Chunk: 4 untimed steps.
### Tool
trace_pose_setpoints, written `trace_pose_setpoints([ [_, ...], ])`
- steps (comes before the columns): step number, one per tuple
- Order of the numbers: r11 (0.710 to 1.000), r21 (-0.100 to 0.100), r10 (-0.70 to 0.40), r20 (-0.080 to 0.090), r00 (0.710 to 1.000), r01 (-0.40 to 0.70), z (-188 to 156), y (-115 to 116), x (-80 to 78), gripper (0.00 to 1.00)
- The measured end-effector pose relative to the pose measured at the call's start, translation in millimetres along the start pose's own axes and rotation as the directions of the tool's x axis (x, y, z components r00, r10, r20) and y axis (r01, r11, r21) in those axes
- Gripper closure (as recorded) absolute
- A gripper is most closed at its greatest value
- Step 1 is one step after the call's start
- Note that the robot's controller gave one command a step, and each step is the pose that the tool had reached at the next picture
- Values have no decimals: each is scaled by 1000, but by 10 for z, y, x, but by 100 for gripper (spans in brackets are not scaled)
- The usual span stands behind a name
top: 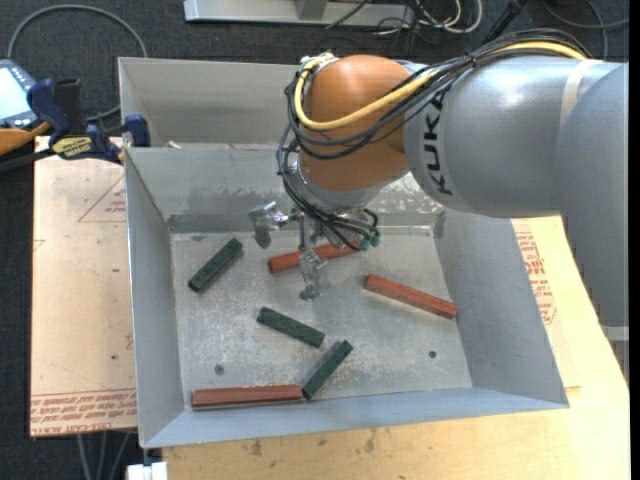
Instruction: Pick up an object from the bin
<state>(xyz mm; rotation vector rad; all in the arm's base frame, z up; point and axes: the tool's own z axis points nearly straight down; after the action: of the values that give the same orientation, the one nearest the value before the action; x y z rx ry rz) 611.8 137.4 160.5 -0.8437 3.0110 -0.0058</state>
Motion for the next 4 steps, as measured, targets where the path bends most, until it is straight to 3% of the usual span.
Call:
trace_pose_setpoints([
  [1, 999, -5, 43, -14, 999, -43, 803, -1018, 271, 0],
  [2, 969, -9, -246, -5, 969, 246, 898, -892, 180, 0],
  [3, 969, -9, -245, -6, 969, 245, 883, -901, 178, 100],
  [4, 963, -4, -269, 0, 963, 269, -296, -777, 183, 100],
])
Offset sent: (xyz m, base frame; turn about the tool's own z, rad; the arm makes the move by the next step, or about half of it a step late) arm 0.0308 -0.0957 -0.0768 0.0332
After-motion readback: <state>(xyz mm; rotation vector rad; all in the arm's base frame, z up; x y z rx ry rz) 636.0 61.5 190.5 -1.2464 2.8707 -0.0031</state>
